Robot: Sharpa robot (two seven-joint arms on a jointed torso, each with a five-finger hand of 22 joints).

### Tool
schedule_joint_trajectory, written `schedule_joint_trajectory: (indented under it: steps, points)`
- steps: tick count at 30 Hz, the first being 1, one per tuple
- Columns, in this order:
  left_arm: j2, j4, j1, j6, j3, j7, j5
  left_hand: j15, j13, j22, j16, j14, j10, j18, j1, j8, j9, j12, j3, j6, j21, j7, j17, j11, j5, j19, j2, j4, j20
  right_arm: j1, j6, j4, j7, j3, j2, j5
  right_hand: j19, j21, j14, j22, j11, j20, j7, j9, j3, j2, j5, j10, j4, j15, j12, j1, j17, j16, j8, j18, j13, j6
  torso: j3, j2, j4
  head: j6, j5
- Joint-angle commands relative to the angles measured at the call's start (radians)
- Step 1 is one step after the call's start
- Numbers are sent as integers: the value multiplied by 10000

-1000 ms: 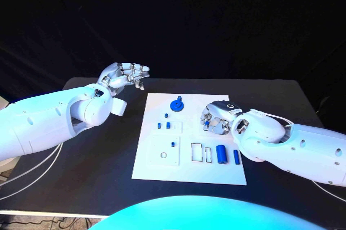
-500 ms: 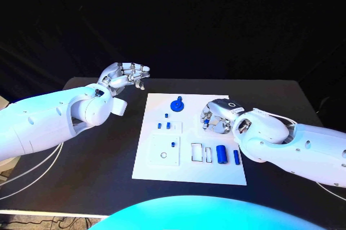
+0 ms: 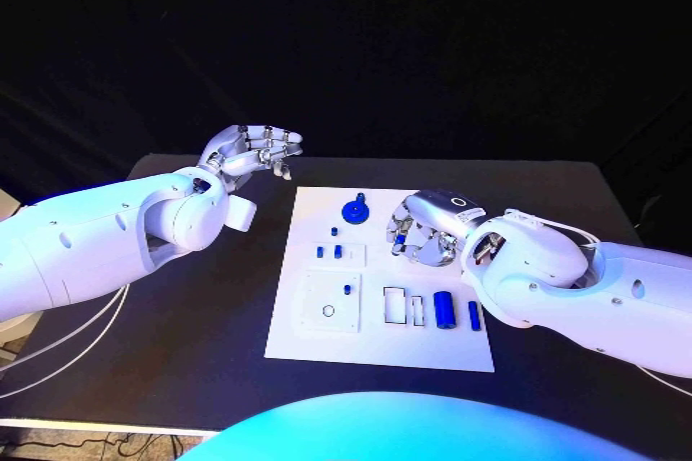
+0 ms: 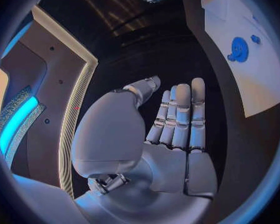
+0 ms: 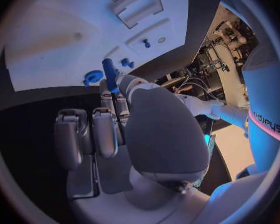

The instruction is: Assemble the parts on the task board

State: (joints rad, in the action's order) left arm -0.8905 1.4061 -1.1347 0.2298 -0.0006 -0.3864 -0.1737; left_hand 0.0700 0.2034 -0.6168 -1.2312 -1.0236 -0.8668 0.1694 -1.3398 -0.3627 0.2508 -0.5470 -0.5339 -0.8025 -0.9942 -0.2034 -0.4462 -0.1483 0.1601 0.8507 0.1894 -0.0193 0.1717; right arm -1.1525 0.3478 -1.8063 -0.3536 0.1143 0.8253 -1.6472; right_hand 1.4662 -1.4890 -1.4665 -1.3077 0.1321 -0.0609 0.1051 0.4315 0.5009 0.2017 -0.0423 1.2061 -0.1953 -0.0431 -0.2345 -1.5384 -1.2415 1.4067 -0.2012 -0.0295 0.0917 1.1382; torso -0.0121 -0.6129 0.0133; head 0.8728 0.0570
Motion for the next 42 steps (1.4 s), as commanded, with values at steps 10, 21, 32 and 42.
schedule_joint_trajectory:
  steps: [10, 21, 32, 42]
  points:
    - [83, 7, -10, -36, 9, -94, 16, 41, 15, 15, -68, 45, 100, 149, -34, -32, -15, -43, 25, 89, 38, -123, 16, 12, 42, 63, -40, -50, -7, 151, 255, -289, 314, 0, -983, -365, 876, -38, -442, -2445, -1083, 96, -10, 15, 546, -1, -65, 1296, 491, -72, 17, -95, -30, 76, -48, 154, 626, 87, -9, -6, 4, -2, 347]
    - [115, 7, -9, -49, 9, -88, 17, 41, 16, 17, -71, 46, 111, 150, -47, -39, -18, -54, 22, 98, 39, -124, 17, 11, 43, 66, -39, -44, -8, 556, 414, -121, 401, 68, -1747, -794, 874, -33, -441, -2444, -1081, 97, -7, 21, 592, 11, -65, 1307, 516, -70, 32, -91, -27, 75, -48, 153, 632, 87, -3, -15, 5, -2, 539]
    - [123, 14, -9, -61, 8, -85, 18, 41, 16, 17, -71, 46, 111, 150, -47, -39, -18, -54, 22, 98, 39, -124, 17, 11, 43, 66, -39, -44, -8, 1151, 477, 485, 498, 204, -2256, -1128, 872, -23, -442, -2442, -1078, 97, -3, 24, 612, 15, -65, 1316, 521, -69, 38, -76, -29, 76, -50, 151, 636, 91, -24, -19, -5, -2, 873]
    - [141, -2, -8, -72, 8, -75, 18, 41, 17, 19, -75, 48, 124, 150, -58, -51, -21, -72, 21, 109, 40, -126, 20, 9, 42, 69, -36, -40, -8, 1503, 470, 852, 534, 277, -2487, -1345, 870, -16, -443, -2440, -1078, 97, -3, 27, 628, 25, -66, 1320, 530, -68, 46, -67, -36, 79, -51, 150, 639, 93, -12, -11, 14, -2, 1071]
